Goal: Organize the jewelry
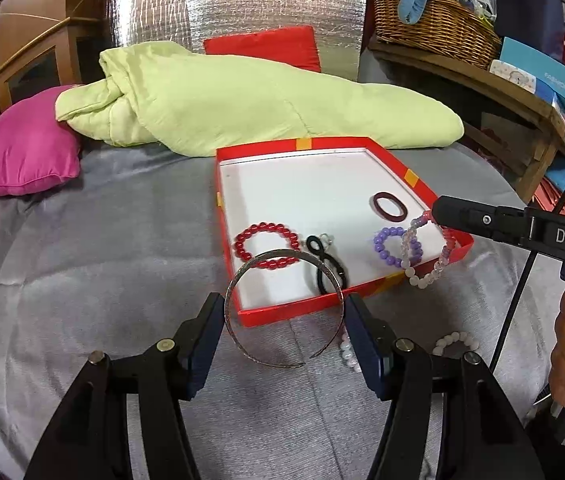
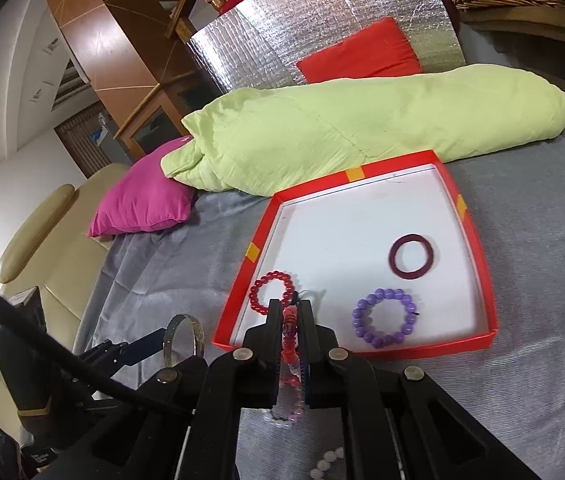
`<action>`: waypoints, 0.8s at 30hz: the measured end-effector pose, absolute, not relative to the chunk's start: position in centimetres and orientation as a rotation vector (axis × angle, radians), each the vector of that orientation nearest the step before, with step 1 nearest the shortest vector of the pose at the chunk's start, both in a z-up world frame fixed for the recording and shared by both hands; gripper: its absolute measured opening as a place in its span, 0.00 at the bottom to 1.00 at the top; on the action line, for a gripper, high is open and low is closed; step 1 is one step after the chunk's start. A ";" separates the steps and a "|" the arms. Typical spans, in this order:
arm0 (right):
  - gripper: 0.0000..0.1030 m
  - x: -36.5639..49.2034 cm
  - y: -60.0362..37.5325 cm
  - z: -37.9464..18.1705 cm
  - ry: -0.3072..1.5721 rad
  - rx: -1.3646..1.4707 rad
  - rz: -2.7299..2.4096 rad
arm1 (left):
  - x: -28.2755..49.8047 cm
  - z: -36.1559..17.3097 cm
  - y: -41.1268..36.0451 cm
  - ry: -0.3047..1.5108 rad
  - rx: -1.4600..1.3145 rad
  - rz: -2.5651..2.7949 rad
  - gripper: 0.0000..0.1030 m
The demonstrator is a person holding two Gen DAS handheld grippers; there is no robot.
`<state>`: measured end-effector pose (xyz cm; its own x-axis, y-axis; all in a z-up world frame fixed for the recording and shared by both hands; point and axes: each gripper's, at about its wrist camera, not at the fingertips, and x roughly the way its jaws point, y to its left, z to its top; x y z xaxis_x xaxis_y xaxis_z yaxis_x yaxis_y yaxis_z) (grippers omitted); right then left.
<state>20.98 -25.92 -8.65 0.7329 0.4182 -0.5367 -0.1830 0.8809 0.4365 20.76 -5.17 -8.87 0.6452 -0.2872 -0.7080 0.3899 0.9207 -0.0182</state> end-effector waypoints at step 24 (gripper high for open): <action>0.08 21.7 -20.0 -9.1 0.689 0.335 0.381 | 20.3 -7.3 1.1 0.717 0.144 -0.183 0.61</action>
